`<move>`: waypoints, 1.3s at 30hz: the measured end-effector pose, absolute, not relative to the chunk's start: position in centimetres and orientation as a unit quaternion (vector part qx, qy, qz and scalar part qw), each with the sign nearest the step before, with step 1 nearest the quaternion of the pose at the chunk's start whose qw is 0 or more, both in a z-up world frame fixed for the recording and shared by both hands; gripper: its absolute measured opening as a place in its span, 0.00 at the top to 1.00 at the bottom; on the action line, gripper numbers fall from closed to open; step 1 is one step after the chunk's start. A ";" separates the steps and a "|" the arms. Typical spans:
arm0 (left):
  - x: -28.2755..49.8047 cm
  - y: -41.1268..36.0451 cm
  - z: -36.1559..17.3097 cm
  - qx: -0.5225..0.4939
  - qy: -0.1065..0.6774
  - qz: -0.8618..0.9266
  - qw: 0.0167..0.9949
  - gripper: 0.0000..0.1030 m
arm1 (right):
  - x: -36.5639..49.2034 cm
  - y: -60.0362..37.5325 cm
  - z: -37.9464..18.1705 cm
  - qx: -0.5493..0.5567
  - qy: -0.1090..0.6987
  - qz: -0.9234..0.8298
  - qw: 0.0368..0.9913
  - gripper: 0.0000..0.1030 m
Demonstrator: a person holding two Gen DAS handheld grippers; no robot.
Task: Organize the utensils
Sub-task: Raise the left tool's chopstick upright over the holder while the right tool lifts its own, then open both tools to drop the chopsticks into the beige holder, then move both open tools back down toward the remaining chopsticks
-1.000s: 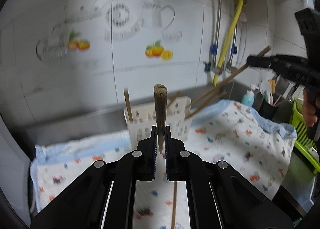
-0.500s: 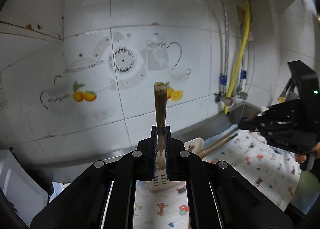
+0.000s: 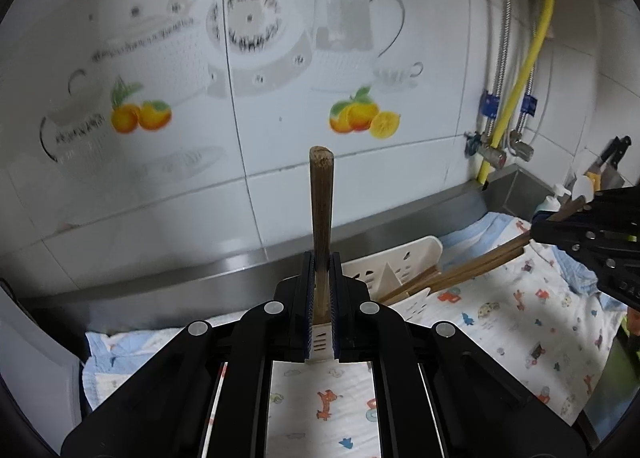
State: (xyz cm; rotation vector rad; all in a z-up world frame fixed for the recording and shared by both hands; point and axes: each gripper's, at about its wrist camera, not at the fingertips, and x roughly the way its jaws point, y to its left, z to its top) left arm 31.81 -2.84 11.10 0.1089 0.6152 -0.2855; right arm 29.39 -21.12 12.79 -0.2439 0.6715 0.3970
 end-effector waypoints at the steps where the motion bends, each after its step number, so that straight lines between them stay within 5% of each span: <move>1: 32.1 -2.8 10.9 0.053 0.305 -0.140 0.941 0.94 | 29.5 -21.1 12.7 -0.118 0.328 0.194 0.917 0.94; 16: 32.9 -2.6 9.8 0.034 0.315 -0.133 0.939 0.90 | 30.5 -21.2 11.4 -0.112 0.339 0.190 0.915 0.93; 29: 29.3 -1.6 11.6 0.018 0.283 -0.132 0.950 0.53 | 28.3 -22.3 12.2 -0.099 0.324 0.180 0.923 0.78; 39: 24.8 -1.2 10.5 0.012 0.275 -0.139 0.951 0.37 | 24.6 -23.0 11.7 -0.085 0.313 0.182 0.928 0.68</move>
